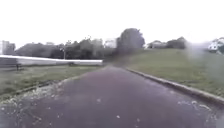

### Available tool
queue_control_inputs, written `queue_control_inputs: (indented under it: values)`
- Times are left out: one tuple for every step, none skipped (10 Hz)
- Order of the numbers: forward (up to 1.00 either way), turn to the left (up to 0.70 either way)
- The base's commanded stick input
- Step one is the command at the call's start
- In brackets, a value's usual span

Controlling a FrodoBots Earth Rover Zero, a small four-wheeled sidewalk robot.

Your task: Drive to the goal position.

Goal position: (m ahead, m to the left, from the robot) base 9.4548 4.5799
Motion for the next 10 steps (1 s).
queue_control_inputs:
  values:
    - [0.7,0.14]
    - [0.7,0.14]
    - [0.7,0.14]
    - [0.7,0.0]
    - [0.7,0.0]
    - [0.7,0.0]
    - [0.7,0.0]
    - [0.7,0.0]
    - [0.7,0.0]
    - [0.7,0.0]
